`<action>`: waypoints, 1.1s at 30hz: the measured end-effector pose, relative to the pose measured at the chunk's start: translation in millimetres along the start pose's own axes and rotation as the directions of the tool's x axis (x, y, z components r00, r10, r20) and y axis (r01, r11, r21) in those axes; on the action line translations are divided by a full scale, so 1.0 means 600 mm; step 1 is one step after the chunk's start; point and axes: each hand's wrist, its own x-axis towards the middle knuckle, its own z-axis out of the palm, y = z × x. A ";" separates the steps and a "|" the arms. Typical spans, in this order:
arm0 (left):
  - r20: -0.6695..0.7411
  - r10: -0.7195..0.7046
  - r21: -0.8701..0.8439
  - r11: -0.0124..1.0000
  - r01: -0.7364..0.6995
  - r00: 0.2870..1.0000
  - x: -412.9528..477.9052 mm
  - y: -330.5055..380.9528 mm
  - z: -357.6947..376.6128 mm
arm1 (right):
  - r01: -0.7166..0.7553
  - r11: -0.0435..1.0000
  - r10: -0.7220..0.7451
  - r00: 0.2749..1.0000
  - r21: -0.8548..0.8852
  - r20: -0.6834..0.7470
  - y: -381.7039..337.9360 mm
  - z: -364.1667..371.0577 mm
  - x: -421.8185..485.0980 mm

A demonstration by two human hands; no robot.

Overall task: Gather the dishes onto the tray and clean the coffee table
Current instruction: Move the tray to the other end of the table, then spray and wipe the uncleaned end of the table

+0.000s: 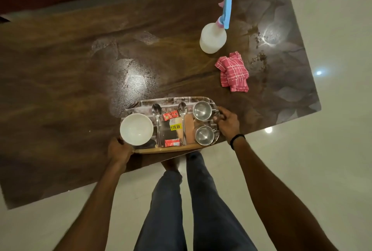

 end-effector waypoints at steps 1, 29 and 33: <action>-0.002 0.004 0.005 1.000 -0.004 1.000 0.005 -0.008 -0.001 | 0.000 1.000 0.000 1.000 -0.003 0.006 -0.002 0.001 -0.001; -0.013 0.762 0.181 0.638 -0.748 0.647 -0.061 0.479 0.426 | 0.238 0.742 -0.375 0.922 -0.627 -0.094 -0.111 -0.075 0.234; -0.230 0.716 0.163 0.696 -0.699 0.659 -0.089 0.524 0.481 | 0.246 0.735 -0.396 0.912 -0.632 -0.106 -0.067 -0.104 0.219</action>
